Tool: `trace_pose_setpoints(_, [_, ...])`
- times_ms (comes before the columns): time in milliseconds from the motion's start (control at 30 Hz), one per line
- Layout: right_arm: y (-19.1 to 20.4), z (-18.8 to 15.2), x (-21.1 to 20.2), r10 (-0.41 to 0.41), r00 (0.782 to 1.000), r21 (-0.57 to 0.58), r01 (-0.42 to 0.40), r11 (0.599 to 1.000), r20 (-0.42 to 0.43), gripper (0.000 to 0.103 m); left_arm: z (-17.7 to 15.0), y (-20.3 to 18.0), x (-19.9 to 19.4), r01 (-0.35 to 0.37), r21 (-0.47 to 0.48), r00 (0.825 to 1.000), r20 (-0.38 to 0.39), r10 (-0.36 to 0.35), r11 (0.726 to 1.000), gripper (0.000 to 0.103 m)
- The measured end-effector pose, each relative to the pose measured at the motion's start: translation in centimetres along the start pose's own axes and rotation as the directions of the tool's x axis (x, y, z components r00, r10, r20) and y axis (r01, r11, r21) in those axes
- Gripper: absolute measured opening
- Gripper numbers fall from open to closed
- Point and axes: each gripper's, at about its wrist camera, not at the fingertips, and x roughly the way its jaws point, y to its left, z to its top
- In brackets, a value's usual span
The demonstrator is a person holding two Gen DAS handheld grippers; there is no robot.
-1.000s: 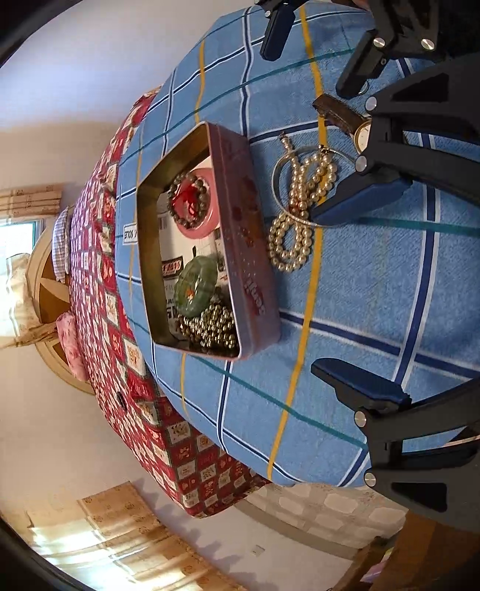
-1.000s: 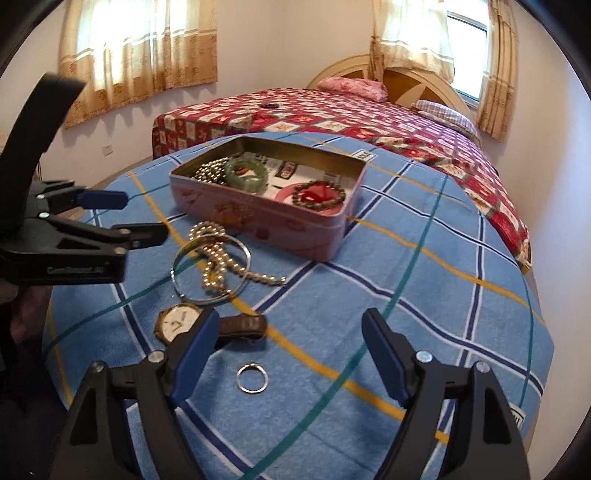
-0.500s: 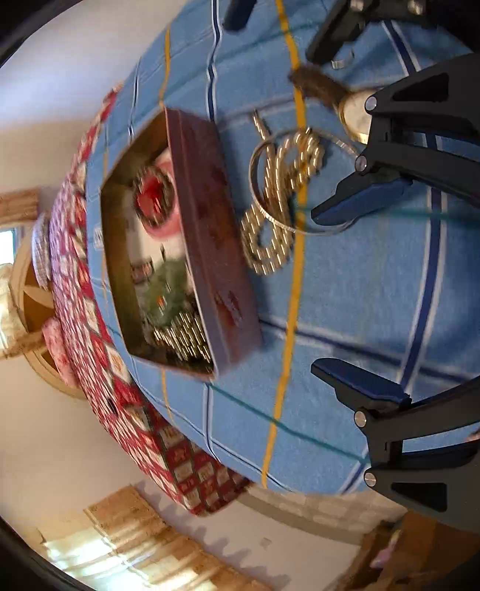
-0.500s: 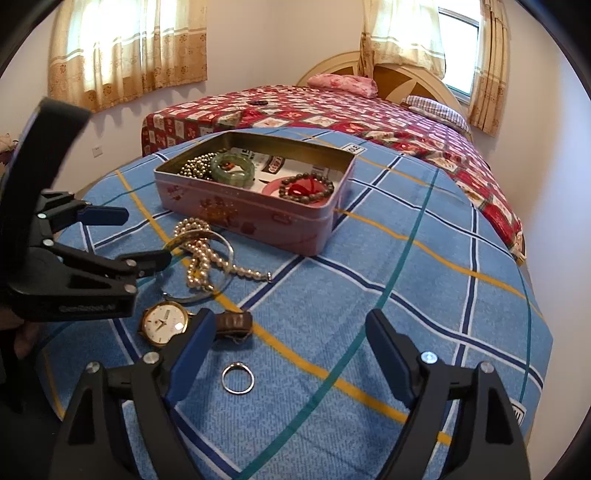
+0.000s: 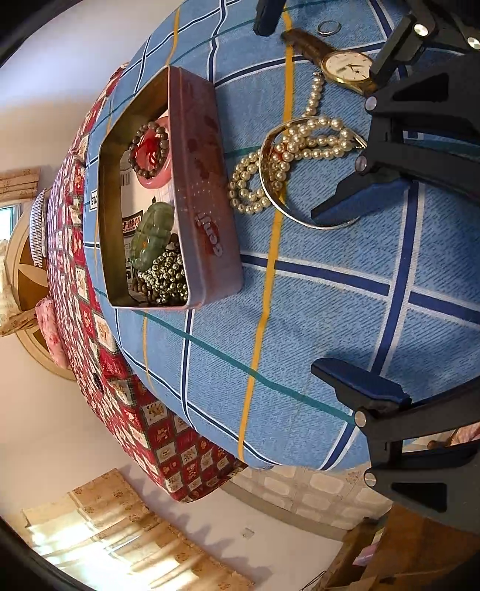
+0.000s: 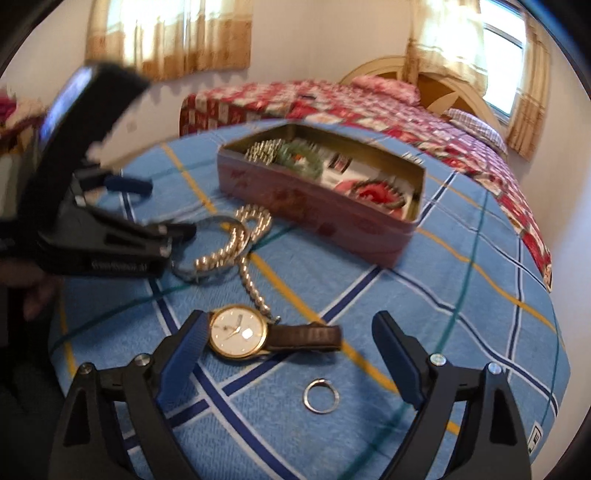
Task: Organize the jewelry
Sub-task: 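Grasp the silver bangle with the left tool while the right tool grasps the gold watch strap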
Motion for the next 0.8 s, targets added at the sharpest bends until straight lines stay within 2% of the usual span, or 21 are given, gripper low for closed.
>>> trace_pose_setpoints(100, [-1.0, 0.0, 0.2, -0.038, 0.999, 0.048, 0.039, 0.998, -0.02, 0.093, -0.1, 0.0, -0.1, 0.006, 0.0, 1.0, 0.002, -0.006, 1.0, 0.075])
trace_pose_setpoints(167, [-2.6, -0.2, 0.4, -0.024, 0.999, 0.12, 0.029, 0.992, -0.042, 0.093, -0.2, 0.0, -0.2, 0.023, 0.0, 1.0, 0.007, -0.023, 1.0, 0.075])
trace_pose_setpoints(267, [-3.8, -0.5, 0.2, -0.074, 0.996, 0.151, 0.081, 0.985, -0.049, 0.092, -0.2, -0.6, -0.3, 0.043, 0.02, 0.999, 0.019, -0.043, 0.999, 0.074])
trace_pose_setpoints(333, [-4.5, -0.7, 0.0, -0.065, 0.997, 0.165, 0.072, 0.984, -0.048, 0.088, -0.2, -1.0, -0.4, 0.071, 0.032, 0.997, 0.025, -0.072, 0.997, 0.061])
trace_pose_setpoints(400, [-4.9, -1.0, -0.2, -0.055, 0.997, 0.173, 0.063, 0.983, -0.048, 0.083, -0.1, -1.2, -0.5, 0.096, 0.04, 0.995, 0.025, -0.097, 0.995, 0.04])
trace_pose_setpoints(467, [-5.1, -1.0, -0.4, -0.053, 0.998, 0.175, 0.06, 0.983, -0.045, 0.074, 0.0, -1.4, -0.5, 0.11, 0.047, 0.993, 0.025, -0.111, 0.993, 0.03])
trace_pose_setpoints(600, [-5.4, -0.7, -0.3, -0.059, 0.997, 0.179, 0.065, 0.982, -0.042, 0.072, 0.1, -1.3, -0.4, 0.138, 0.044, 0.99, 0.019, -0.139, 0.989, 0.01])
trace_pose_setpoints(800, [-5.5, -0.5, -0.4, 0.002, 0.999, 0.136, 0.003, 0.991, -0.037, 0.075, 0.1, -1.1, -0.3, 0.152, 0.042, 0.988, 0.019, -0.153, 0.988, 0.008])
